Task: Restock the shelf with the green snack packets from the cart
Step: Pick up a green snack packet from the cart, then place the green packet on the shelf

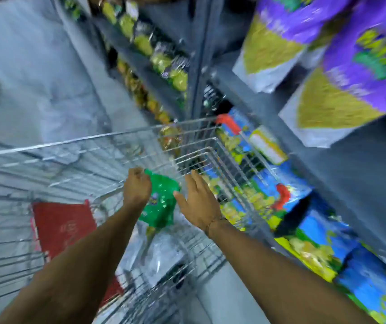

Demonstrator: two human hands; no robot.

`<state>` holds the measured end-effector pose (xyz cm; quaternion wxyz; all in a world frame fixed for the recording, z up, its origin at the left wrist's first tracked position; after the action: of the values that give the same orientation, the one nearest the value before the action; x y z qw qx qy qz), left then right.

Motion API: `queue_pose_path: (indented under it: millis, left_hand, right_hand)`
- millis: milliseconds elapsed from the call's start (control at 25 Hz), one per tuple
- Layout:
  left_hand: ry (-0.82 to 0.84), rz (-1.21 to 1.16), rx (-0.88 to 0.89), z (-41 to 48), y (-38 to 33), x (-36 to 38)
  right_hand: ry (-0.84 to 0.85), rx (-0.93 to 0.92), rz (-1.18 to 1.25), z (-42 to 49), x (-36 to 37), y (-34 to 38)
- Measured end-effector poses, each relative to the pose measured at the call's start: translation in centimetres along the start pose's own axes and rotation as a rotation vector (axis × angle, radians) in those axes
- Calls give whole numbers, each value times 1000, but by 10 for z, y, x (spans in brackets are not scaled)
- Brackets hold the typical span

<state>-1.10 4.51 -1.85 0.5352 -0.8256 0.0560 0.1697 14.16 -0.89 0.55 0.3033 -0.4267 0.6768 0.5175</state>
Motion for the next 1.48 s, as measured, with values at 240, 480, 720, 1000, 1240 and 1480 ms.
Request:
queue_pose_path:
  millis: [240,480,720,1000,1240,1480]
  left_hand:
    - [-154,122,-512,36,141,-14]
    - [190,295,-380,63,164,-27]
    - [338,514,-356,42,130,-12]
    - [96,62,288,-53,-41,35]
    - [202,-182,896,-168,-208,102]
    - [506,-71,1046,-279,-264,215]
  right_hand:
    - [15,512,362,65,95,-32]
    - [61,916,1076,25,174,11]
    - [-52,975,1000,21,138,4]
    - [-710,604,964,-27,-36,-20]
    - [-1255,265,878,-127,-205,-76]
    - [-1577,303,702,-248,-291,-178]
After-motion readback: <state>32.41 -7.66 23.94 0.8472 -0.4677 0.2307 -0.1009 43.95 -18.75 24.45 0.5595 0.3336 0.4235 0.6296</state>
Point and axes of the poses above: each hand's wrist, its own z-axis towards the middle knuckle, its own x-axis out of the palm, y = z × x, the point moved 5 cm from there along z, towards the middle knuckle, and after that the axes turned 4 degrees about -z, right-handed, at the moved point
